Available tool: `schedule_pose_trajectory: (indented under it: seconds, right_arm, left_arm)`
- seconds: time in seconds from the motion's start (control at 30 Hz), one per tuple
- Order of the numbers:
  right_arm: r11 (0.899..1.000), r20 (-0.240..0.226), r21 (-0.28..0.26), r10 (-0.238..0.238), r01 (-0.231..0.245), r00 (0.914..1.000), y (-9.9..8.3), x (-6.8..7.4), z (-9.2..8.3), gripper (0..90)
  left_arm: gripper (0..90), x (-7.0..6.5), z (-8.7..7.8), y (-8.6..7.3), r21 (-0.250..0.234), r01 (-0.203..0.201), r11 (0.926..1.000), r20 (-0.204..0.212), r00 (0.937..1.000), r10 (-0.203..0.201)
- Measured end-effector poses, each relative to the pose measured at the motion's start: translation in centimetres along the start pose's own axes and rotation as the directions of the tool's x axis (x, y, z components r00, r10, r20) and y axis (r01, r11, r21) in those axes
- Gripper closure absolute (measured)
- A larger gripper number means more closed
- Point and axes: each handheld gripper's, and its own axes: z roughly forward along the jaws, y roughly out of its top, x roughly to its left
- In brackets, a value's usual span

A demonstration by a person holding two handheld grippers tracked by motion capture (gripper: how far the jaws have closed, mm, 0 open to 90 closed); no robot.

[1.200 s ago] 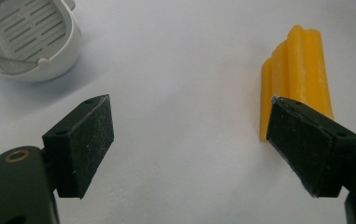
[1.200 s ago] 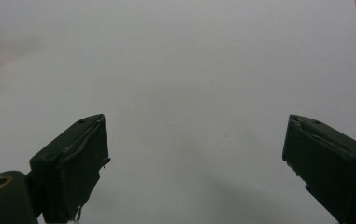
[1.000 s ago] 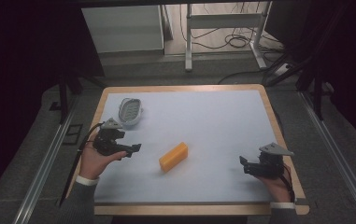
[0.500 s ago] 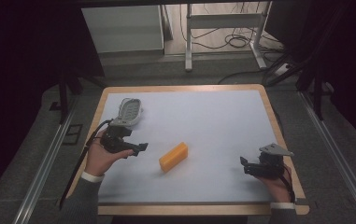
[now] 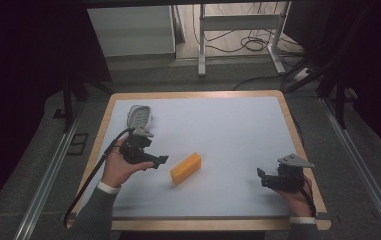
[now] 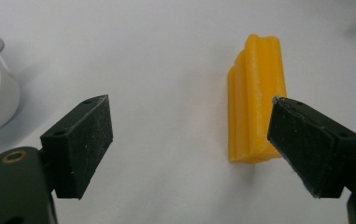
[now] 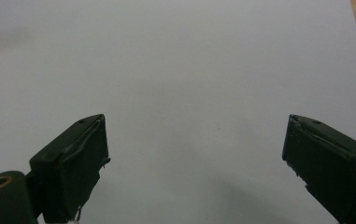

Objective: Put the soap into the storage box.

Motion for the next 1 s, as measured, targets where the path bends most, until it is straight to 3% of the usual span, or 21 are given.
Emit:
schedule_pose_trajectory:
  seconds: [0.27, 0.73, 0.8, 0.9, 1.0]
  right_arm:
    - [1.0, 0.008, 0.012, 0.002, -0.002, 1.0, 0.0, 0.0, 0.1, 6.9]
    - [1.0, 0.019, 0.027, -0.008, 0.008, 0.9998, -0.2, 0.1, 0.4, 6.9]
    - [1.0, 0.022, 0.026, -0.007, 0.006, 0.9997, -0.2, 0.1, 0.4, 6.9]
    - [1.0, 0.029, 0.027, -0.01, 0.01, 0.9995, -0.2, 0.1, 0.3, 6.9]
    - [1.0, 0.031, 0.027, -0.011, 0.01, 0.9995, -0.2, 0.2, 0.3, 6.9]
  left_arm:
    - [14.8, -1.1, 1.0, 0.5, 0.028, -0.023, 0.9993, 0.022, 0.9995, 0.022]
    - [15.5, -2.7, 2.5, 1.6, 0.028, -0.049, 0.9984, 0.076, 0.9961, 0.046]
    - [15.5, -3.0, 3.0, 1.7, 0.051, -0.059, 0.997, 0.063, 0.9965, 0.055]
    - [15.7, -3.5, 3.6, 1.8, 0.06, -0.074, 0.9955, 0.096, 0.993, 0.068]
    - [16.4, -3.9, 4.1, 2.1, 0.072, -0.072, 0.9948, 0.091, 0.9937, 0.065]
